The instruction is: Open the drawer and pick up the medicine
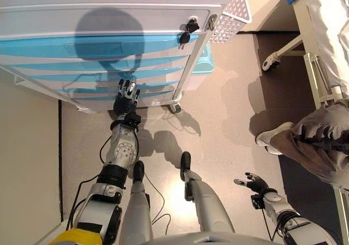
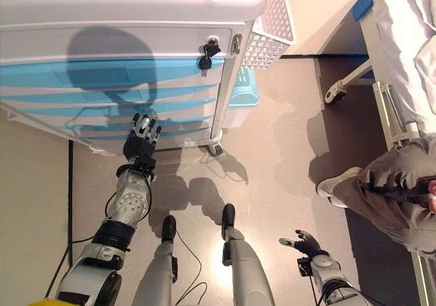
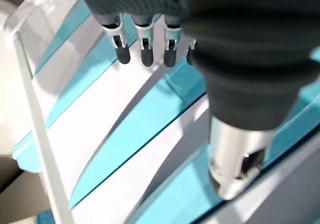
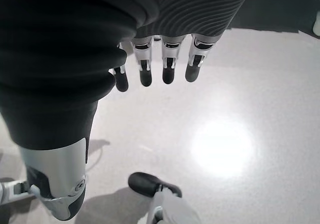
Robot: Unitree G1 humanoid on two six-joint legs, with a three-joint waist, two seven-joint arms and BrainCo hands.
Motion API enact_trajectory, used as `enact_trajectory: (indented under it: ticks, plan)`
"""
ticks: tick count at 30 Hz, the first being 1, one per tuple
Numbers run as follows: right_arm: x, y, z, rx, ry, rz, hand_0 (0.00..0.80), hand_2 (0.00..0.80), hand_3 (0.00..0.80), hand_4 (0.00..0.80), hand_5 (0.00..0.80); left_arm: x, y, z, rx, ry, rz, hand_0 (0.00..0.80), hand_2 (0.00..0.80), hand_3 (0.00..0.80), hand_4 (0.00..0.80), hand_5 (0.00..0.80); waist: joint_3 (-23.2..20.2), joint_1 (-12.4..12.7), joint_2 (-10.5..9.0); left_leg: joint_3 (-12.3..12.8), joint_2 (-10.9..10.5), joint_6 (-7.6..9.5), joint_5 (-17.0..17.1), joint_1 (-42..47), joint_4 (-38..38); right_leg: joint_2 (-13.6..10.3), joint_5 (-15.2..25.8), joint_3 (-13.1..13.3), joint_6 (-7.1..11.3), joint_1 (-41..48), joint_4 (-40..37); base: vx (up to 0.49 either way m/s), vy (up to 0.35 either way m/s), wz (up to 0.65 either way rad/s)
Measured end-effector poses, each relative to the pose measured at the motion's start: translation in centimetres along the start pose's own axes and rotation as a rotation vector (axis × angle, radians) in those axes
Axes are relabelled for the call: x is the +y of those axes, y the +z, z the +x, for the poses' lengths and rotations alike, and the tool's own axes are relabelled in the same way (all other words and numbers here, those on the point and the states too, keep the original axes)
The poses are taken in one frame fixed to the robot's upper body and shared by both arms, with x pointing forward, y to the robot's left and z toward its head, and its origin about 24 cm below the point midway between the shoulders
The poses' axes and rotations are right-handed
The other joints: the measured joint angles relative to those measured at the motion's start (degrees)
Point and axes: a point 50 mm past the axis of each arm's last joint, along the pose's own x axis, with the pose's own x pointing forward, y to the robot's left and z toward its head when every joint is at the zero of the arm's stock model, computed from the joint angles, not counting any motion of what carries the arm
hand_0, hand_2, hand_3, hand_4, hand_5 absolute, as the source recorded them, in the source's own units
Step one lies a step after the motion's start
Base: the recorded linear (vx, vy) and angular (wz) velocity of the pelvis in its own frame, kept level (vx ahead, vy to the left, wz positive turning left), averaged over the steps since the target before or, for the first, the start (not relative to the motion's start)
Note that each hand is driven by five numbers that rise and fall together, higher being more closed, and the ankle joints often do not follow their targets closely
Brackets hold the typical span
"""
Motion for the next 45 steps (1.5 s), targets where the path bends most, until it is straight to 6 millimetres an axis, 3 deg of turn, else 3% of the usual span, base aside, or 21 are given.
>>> enact_trajectory:
  ticks: [16, 32, 34, 38, 40, 41, 45]
  plan:
    - [0.0, 0.0, 0.0, 0.004, 0.001, -0.001, 0.0, 0.0, 0.0, 0.0, 0.0, -0.4, -0.4, 0.0, 0.007, -0.008, -0.092, 0.0, 0.0, 0.0, 0.0, 0.0, -0.1, -0.2, -0.14, 0.0, 0.0, 0.0, 0.0, 0.0, 0.0, 0.0, 0.0, 0.0, 0.0, 0.0, 0.0, 0.0, 0.0, 0.0]
    - [0.0, -0.1, 0.0, 0.007, 0.001, -0.001, 0.0, 0.0, 0.0, 0.0, 0.0, 1.1, 0.5, -0.1, -0.045, 0.051, -0.139, 0.0, 0.0, 0.0, 0.0, 0.0, -0.7, 0.3, -1.09, -0.1, 0.1, -0.01, 0.0, 0.0, 0.1, 0.1, 0.0, 0.0, 0.0, 0.1, 0.0, 0.0, 0.0, 0.0]
    - [0.0, -0.2, 0.0, 0.008, 0.001, -0.001, 0.0, 0.0, 0.0, 0.0, 0.0, 1.8, 0.7, -0.2, -0.056, 0.077, -0.143, 0.0, 0.0, 0.0, 0.0, 0.0, -0.7, 0.3, -1.1, -0.1, 0.1, -0.01, 0.0, 0.0, 0.1, 0.1, 0.0, 0.0, 0.0, 0.1, 0.0, 0.0, 0.0, 0.0]
    - [0.1, -0.3, 0.0, 0.01, 0.003, 0.001, 0.0, 0.0, 0.0, 0.0, 0.0, 5.2, 1.1, -1.0, -0.063, 0.229, -0.068, 0.0, 0.0, 0.0, 0.0, 0.0, -0.7, 0.6, -1.09, -0.1, 0.1, -0.07, 0.0, 0.1, 0.2, 0.1, 0.0, 0.0, 0.0, 0.2, 0.0, -0.003, 0.009, 0.0]
    - [0.2, -0.3, -0.1, 0.011, 0.001, 0.003, 0.0, 0.0, 0.0, 0.0, 0.0, 7.8, 2.0, -2.0, -0.065, 0.318, 0.054, 0.0, 0.0, 0.0, 0.0, 0.0, -0.6, 0.9, -1.03, 0.0, 0.1, -0.08, -0.1, 0.2, 0.2, 0.2, 0.0, 0.0, -0.01, 0.2, 0.0, -0.025, 0.049, -0.03]
    - [0.1, -0.3, -0.1, 0.008, -0.003, 0.007, 0.0, 0.0, 0.0, 0.0, 0.0, 10.0, 2.6, -3.0, -0.052, 0.386, 0.167, 0.0, 0.0, 0.0, 0.0, 0.0, -0.6, 1.2, -0.91, 0.2, 0.1, -0.08, -0.1, 0.4, 0.2, 0.1, 0.0, 0.1, -0.01, 0.3, 0.1, -0.037, 0.052, -0.03]
    - [0.0, -0.4, -0.1, 0.003, -0.011, 0.022, 0.0, 0.0, 0.0, 0.0, 0.0, 14.2, 3.3, -5.7, 0.002, 0.537, 0.332, 0.0, 0.0, 0.0, 0.0, 0.0, 0.0, 3.0, -0.18, 0.2, 0.0, -0.07, -0.1, 0.4, 0.3, 0.0, 0.0, 0.2, -0.02, 0.3, 0.2, -0.028, 0.035, 0.0]
